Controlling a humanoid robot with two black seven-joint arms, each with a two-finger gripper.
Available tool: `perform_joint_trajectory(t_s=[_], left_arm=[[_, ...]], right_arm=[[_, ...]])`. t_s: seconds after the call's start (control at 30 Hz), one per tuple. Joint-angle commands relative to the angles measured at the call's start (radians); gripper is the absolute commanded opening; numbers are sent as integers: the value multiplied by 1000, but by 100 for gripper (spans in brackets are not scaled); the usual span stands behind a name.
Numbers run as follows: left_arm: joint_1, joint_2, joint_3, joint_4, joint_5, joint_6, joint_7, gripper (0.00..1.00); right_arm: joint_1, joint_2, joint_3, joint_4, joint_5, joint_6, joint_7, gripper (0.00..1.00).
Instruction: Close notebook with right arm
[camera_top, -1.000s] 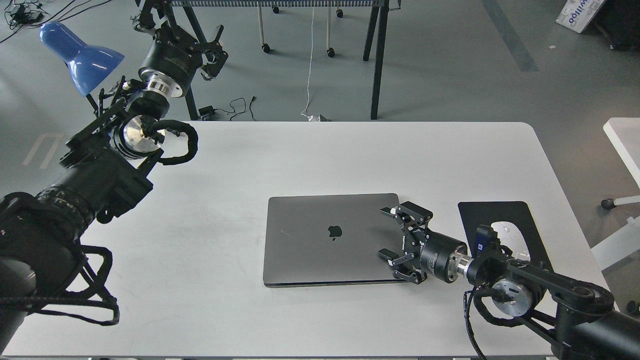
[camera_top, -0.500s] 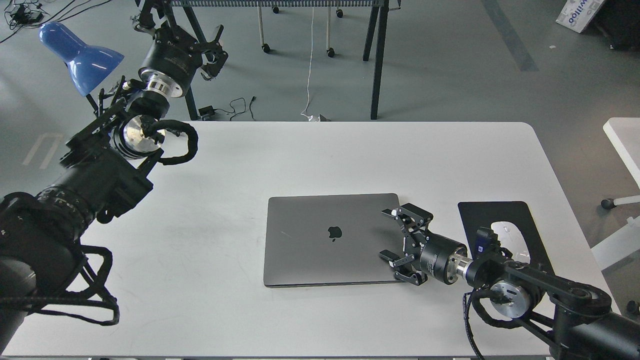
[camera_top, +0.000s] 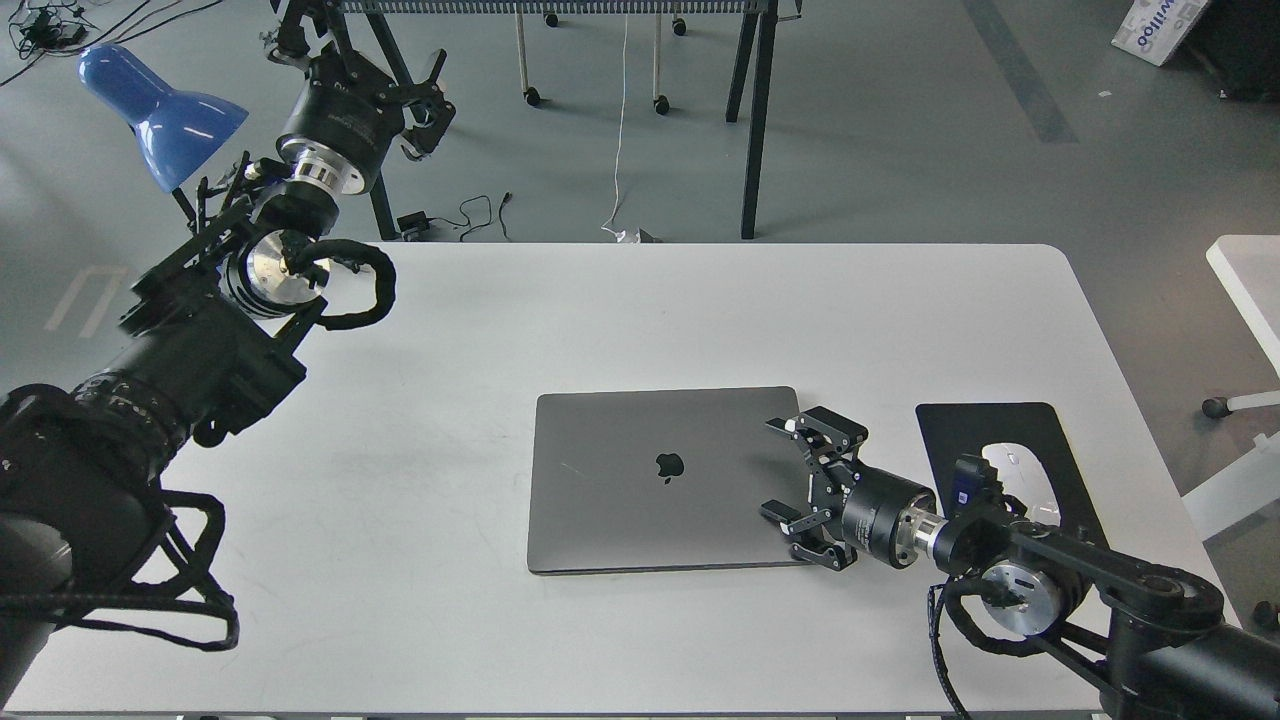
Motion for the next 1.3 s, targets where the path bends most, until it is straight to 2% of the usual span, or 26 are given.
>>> perform_joint_trajectory(t_s=[0.0, 0.17, 0.37, 0.47, 0.53, 0.6, 0.7, 0.87, 0.97, 1.1, 1.27], left_arm=[[0, 0, 0, 0, 0, 0, 0, 100], [0, 0, 0, 0, 0, 0, 0, 100], [0, 0, 0, 0, 0, 0, 0, 100], [0, 0, 0, 0, 0, 0, 0, 100], [0, 0, 0, 0, 0, 0, 0, 100], [0, 0, 0, 0, 0, 0, 0, 100], [0, 0, 0, 0, 0, 0, 2, 100], [0, 0, 0, 0, 0, 0, 3, 100], [0, 3, 0, 0, 0, 0, 8, 100], [0, 3, 0, 0, 0, 0, 6, 100], [2, 6, 0, 0, 0, 0, 6, 100]], right_arm=[[1, -34, 63, 44, 1, 1, 3, 100], [17, -64, 195, 64, 4, 3, 0, 100], [28, -65, 485, 47, 4, 6, -6, 100], [51, -63, 573, 38, 4, 6, -15, 100], [100, -61, 596, 15, 6, -3, -21, 100], [146, -46, 605, -58, 20, 0, -3, 100], [182, 39, 661, -166, 62, 0, 34, 99], [283, 110, 723, -379, 96, 6, 17, 100], [329, 138, 706, -497, 223, 29, 14, 100], [341, 143, 706, -531, 300, 109, 16, 100], [347, 144, 709, -530, 305, 119, 28, 100]])
